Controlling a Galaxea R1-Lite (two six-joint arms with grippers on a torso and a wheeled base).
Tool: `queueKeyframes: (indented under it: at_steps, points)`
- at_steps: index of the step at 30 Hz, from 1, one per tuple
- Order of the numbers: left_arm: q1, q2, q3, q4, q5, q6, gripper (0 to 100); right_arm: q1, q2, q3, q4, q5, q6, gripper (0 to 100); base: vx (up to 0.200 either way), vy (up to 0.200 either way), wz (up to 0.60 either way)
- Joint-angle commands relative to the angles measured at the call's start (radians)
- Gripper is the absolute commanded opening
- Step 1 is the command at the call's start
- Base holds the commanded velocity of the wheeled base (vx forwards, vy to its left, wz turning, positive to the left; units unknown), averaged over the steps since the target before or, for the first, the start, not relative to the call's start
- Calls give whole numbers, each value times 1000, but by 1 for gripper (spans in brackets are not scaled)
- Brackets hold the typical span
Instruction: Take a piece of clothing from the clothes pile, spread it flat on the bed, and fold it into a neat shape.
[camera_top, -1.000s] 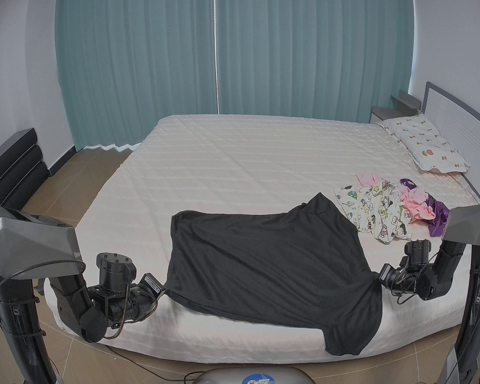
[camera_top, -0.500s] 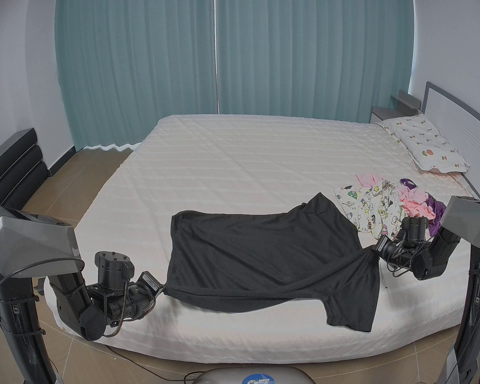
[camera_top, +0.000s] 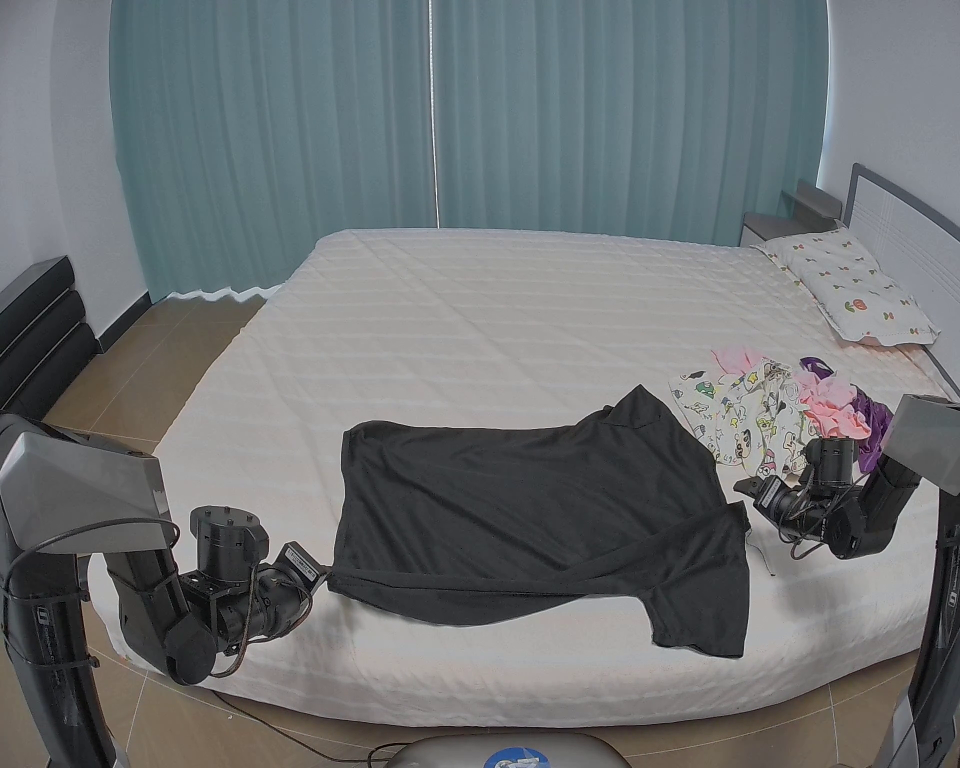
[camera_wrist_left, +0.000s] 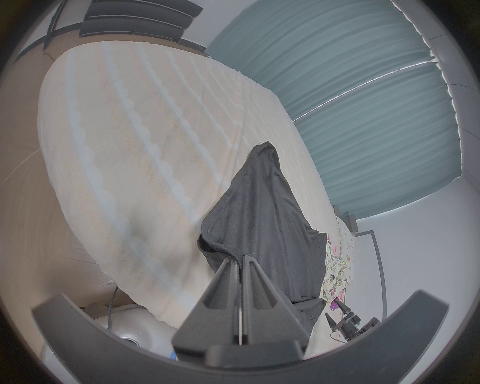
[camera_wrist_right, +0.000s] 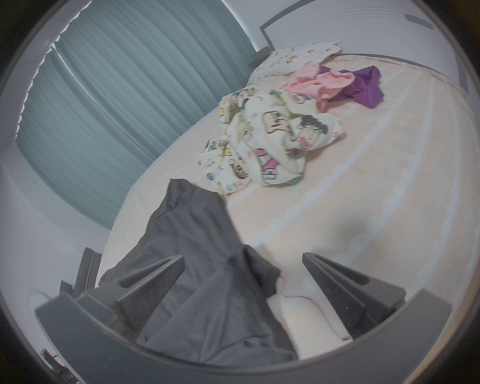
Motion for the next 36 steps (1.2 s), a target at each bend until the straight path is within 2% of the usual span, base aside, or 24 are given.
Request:
queueKeyframes:
  at_steps: [1,9,12,19,23,31,36]
  points:
    - [0,4,0,-1,0,0,0,-12,-73,140,-5,9,2,100,0,0,0]
    - [3,4,0,-1,-2,0,0,71,-146,413,-28,11,5,100,0,0,0]
    - [6,4,0,-1,-3,0,0,99,-156,501,-66,12,40,100,0,0,0]
    - [6,4,0,-1,-3,-2,0,148,-142,574,-140,8,71,100,0,0,0]
    - [6,4,-2,-1,-3,-2,0,189,-83,605,-188,-37,76,100,0,0,0]
    - [8,4,-3,-1,-5,-2,0,214,-40,622,-298,-43,80,100,0,0,0]
    - [8,4,-2,-1,-5,-2,0,223,-30,620,-310,-51,79,100,0,0,0]
